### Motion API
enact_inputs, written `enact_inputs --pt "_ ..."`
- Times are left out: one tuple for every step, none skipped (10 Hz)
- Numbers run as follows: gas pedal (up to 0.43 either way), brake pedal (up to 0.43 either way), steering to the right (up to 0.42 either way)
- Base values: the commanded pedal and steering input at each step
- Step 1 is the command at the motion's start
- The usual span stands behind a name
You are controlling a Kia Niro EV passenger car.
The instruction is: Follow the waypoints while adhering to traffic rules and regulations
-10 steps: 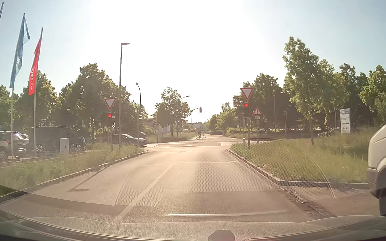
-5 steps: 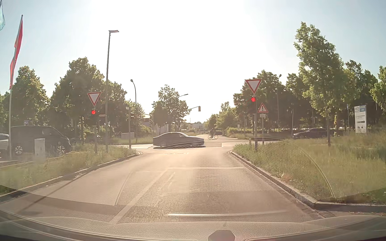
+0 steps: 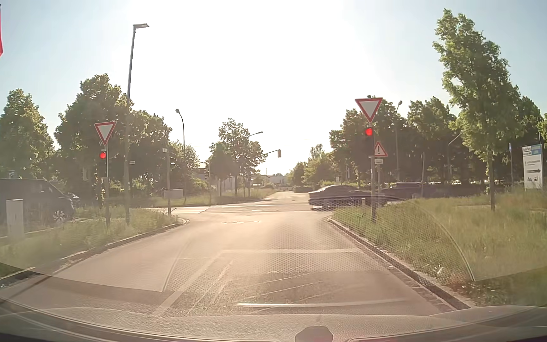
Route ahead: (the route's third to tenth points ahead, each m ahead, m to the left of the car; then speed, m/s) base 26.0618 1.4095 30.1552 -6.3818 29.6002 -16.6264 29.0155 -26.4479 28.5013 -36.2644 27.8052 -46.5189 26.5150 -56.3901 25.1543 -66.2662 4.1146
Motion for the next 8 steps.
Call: enact_inputs --pt "0.000 0.146 0.010" --pt "0.000 0.165 0.005" --pt "0.000 0.171 0.002" --pt "0.000 0.171 0.000" --pt "0.000 0.165 -0.001" --pt "0.000 0.165 -0.002" --pt "0.000 0.159 -0.002" --pt "0.000 0.165 -0.003"
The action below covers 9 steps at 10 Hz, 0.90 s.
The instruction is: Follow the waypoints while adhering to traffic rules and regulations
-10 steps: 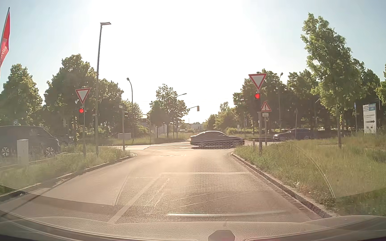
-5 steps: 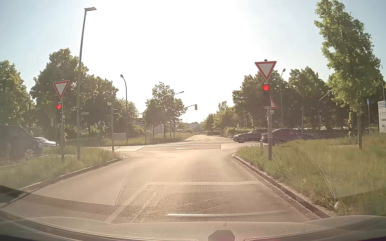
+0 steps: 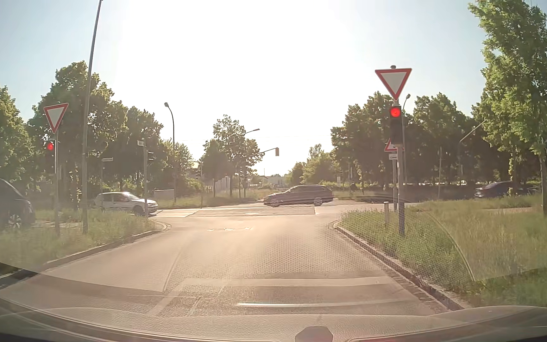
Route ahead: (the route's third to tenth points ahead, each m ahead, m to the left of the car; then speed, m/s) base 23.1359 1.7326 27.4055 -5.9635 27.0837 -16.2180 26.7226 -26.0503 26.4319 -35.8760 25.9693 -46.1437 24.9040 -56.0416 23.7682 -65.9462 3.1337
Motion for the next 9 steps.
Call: enact_inputs --pt "0.000 0.165 -0.004" --pt "0.000 0.171 -0.006" --pt "0.000 0.189 -0.007" --pt "0.000 0.189 -0.008" --pt "0.000 0.207 -0.009" --pt "0.000 0.226 -0.009" --pt "0.000 0.220 -0.009" --pt "0.000 0.226 -0.009" --pt "0.000 0.238 -0.009"
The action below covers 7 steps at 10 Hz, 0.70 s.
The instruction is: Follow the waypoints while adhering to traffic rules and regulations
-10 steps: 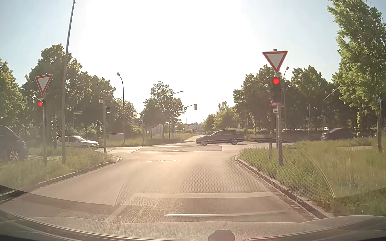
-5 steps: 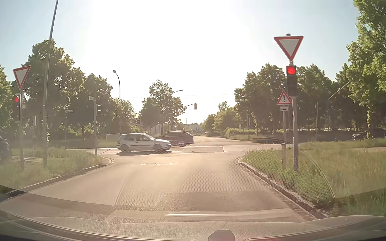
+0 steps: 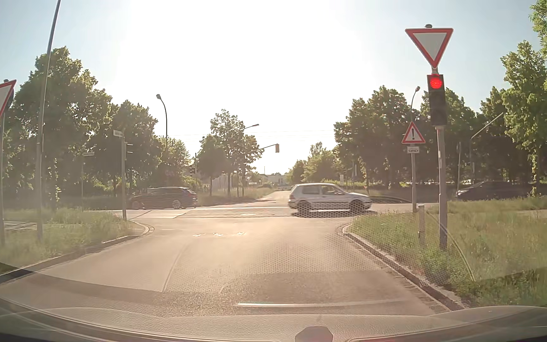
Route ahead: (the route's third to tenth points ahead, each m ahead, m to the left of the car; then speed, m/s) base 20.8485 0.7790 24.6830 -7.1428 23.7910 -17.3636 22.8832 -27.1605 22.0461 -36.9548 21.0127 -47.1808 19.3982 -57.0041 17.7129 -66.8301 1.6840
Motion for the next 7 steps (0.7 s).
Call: enact_inputs --pt "0.000 0.232 -0.010" --pt "0.000 0.238 -0.011" --pt "0.000 0.244 -0.011" --pt "0.000 0.256 -0.014" --pt "0.000 0.262 -0.015" --pt "0.000 0.268 -0.016" --pt "0.000 0.268 -0.017"
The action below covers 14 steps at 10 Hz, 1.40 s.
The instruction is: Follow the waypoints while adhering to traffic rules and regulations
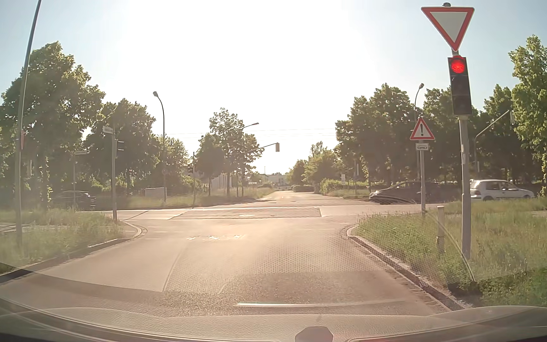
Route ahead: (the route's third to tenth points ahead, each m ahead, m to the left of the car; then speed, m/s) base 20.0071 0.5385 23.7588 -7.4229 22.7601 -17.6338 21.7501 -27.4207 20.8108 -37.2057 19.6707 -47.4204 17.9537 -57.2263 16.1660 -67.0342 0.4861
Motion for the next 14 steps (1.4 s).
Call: enact_inputs --pt "0.000 0.274 -0.017" --pt "0.000 0.280 -0.017" --pt "0.000 0.280 -0.017" --pt "0.000 0.280 -0.017" --pt "0.000 0.274 -0.017" --pt "0.000 0.274 -0.017" --pt "0.000 0.280 -0.017" --pt "0.000 0.280 -0.017" --pt "0.000 0.274 -0.016" --pt "0.000 0.274 -0.015" --pt "0.000 0.274 -0.015" --pt "0.000 0.274 -0.016" --pt "0.000 0.274 -0.016" --pt "0.000 0.274 -0.016"
